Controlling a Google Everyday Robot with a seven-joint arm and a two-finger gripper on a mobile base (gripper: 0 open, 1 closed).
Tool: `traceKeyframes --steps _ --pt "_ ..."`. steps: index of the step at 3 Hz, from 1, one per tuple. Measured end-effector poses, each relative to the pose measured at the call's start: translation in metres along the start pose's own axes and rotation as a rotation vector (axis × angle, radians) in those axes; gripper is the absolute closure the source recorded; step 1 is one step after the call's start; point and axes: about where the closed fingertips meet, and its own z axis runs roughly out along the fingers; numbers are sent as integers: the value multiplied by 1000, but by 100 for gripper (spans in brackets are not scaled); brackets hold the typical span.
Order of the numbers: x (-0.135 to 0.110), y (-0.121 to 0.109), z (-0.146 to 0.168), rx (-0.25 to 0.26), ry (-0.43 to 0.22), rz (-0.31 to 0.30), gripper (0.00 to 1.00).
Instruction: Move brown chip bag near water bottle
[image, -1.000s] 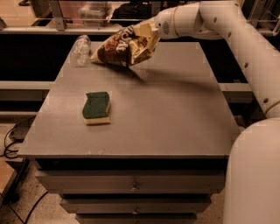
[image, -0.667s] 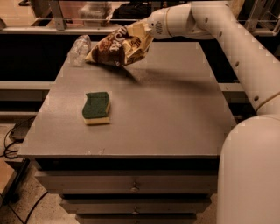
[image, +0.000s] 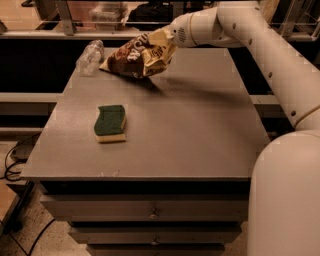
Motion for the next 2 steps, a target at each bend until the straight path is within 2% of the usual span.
traceKeyframes --steps 2 --pt "2 3 6 -9 3 2 11"
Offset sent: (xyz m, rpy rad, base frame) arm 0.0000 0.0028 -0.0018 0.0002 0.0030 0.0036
